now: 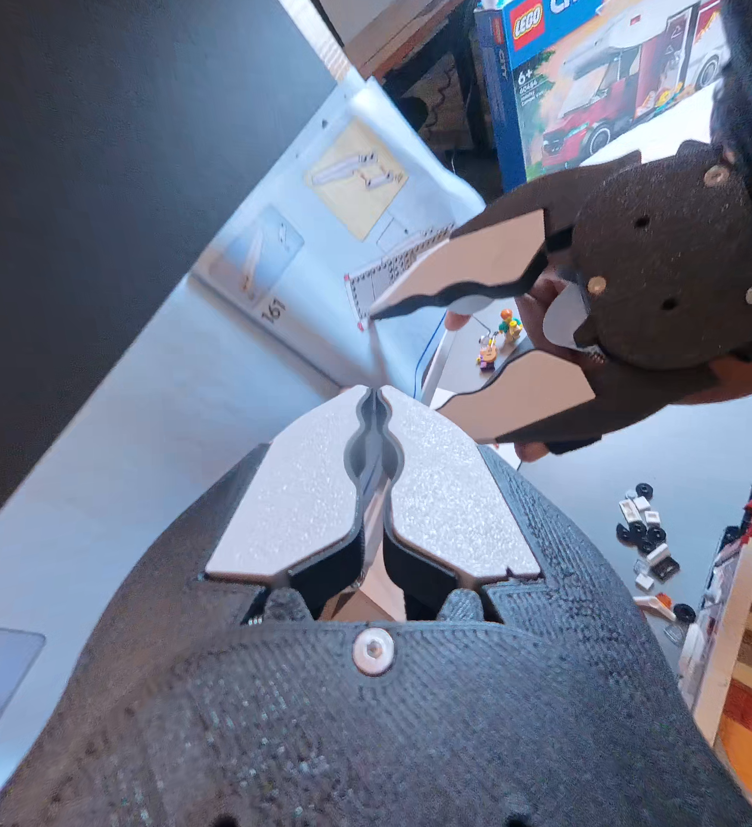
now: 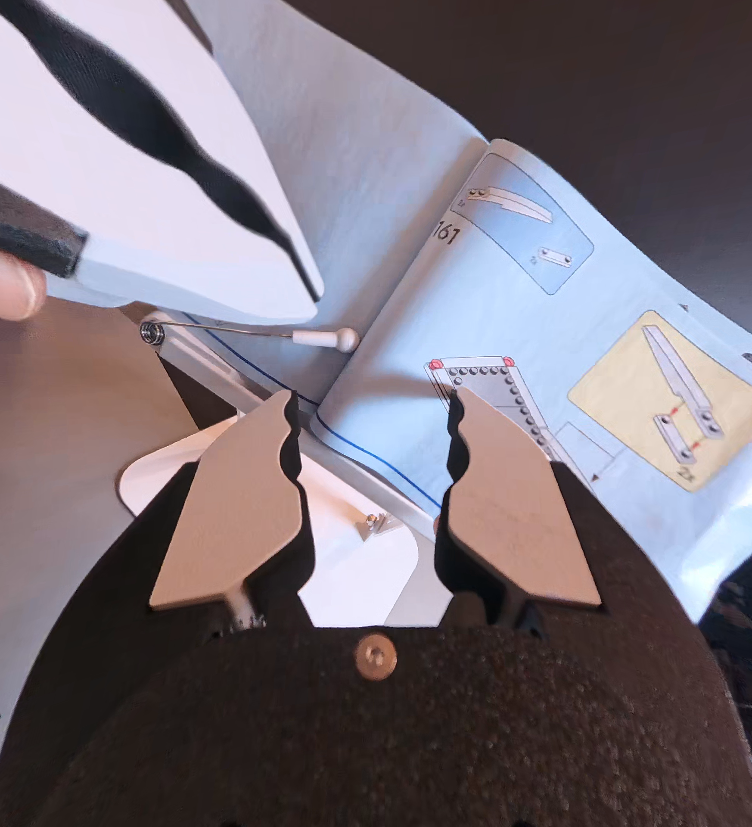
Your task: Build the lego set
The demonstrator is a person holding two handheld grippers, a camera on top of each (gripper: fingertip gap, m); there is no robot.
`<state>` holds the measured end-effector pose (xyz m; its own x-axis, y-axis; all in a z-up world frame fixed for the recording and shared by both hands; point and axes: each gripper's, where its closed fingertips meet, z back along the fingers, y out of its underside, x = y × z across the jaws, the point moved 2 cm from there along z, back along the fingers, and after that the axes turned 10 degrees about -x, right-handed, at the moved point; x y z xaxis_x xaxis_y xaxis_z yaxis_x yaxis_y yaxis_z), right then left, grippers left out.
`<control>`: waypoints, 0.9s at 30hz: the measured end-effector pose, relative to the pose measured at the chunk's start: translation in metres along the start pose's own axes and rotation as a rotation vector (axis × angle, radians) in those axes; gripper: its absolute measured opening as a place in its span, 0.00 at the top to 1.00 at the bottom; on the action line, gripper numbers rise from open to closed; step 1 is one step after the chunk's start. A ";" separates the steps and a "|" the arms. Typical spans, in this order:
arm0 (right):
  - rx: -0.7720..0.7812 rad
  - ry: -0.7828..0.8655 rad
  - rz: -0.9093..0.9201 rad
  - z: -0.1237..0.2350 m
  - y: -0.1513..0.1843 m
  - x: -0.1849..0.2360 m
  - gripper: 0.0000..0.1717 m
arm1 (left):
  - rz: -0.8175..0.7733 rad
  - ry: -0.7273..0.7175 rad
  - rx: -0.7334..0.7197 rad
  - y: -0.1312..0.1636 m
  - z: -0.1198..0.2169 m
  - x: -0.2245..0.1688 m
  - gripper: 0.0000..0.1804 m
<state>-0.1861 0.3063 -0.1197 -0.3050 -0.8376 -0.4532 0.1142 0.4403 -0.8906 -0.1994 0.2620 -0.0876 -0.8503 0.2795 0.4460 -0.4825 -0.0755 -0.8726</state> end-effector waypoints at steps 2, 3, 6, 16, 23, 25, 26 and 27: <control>-0.004 0.019 -0.026 0.006 0.002 -0.002 0.64 | -0.058 -0.018 0.055 -0.003 -0.010 -0.001 0.98; -0.007 0.029 -0.034 0.011 0.005 -0.003 0.64 | -0.109 -0.042 0.095 -0.002 -0.018 0.001 0.97; 0.009 0.071 -0.020 0.028 0.024 -0.008 0.66 | -0.283 -0.099 0.217 0.007 -0.040 0.006 1.00; 0.282 0.172 0.154 0.030 0.118 -0.047 0.86 | -0.435 -0.170 0.326 0.014 -0.054 0.008 1.00; 0.353 0.309 0.908 0.057 0.084 -0.074 1.00 | -0.448 -0.141 0.357 0.021 -0.054 0.009 1.00; 0.355 0.263 1.083 0.059 0.072 -0.073 1.00 | -0.443 -0.148 0.356 0.022 -0.054 0.012 1.00; 0.366 0.226 1.164 0.059 0.069 -0.073 1.00 | -0.435 -0.143 0.354 0.022 -0.054 0.013 1.00; 0.386 0.194 1.211 0.060 0.069 -0.072 1.00 | -0.427 -0.128 0.352 0.022 -0.055 0.012 1.00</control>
<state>-0.0995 0.3778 -0.1503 0.0564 0.1037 -0.9930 0.6687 0.7346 0.1147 -0.2088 0.3159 -0.1125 -0.5721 0.2382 0.7848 -0.8117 -0.3019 -0.5000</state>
